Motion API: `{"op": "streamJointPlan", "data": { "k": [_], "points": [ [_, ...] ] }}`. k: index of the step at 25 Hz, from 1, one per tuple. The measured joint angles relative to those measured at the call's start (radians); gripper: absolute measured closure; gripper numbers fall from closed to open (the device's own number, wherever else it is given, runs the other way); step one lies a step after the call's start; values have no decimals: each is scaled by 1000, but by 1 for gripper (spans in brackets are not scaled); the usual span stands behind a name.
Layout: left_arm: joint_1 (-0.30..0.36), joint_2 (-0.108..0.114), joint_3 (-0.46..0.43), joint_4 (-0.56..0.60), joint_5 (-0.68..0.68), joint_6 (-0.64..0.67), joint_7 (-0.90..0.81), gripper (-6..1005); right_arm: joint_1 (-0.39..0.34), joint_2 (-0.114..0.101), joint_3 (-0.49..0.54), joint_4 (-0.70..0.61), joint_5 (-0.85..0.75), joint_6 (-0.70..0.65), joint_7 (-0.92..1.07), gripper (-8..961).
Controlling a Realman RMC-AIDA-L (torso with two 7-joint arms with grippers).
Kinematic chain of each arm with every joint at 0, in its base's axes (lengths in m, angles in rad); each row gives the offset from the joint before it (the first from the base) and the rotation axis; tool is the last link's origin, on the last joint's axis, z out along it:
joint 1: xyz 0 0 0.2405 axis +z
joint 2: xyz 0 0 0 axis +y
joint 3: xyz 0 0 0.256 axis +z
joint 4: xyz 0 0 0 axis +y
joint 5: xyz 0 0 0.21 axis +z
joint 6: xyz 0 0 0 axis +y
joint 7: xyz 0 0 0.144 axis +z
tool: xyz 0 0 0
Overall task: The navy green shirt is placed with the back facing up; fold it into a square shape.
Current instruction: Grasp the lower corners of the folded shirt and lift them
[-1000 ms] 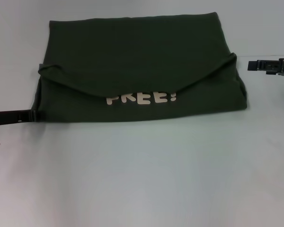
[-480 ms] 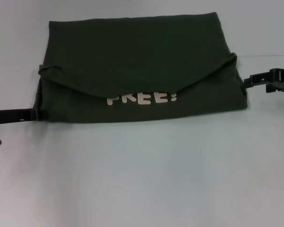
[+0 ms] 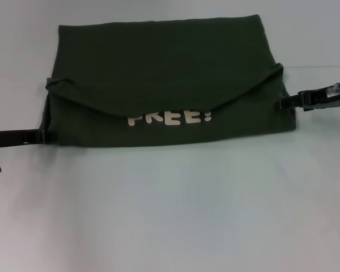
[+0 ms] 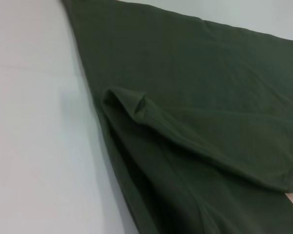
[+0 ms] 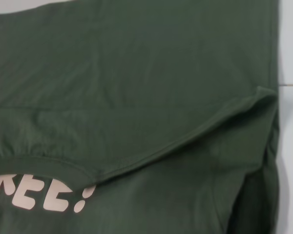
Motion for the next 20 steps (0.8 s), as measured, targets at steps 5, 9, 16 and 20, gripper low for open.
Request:
{"op": "streamJointPlan", "data": {
  "k": [5, 9, 16, 20],
  "points": [
    [2, 1, 5, 1, 0, 1, -11, 940, 4, 32, -14, 17, -3, 73, -24, 47],
    [3, 2, 0, 2, 0, 2, -11, 940, 5, 52, -22, 24, -3, 114, -38, 47],
    [1, 2, 0, 3, 0, 2, -11, 939, 5, 80, -27, 40, -4, 159, -70, 48],
    [1, 3, -1, 3, 0, 1, -11, 939, 4, 82, -33, 52, -4, 163, -73, 48]
  ]
}}
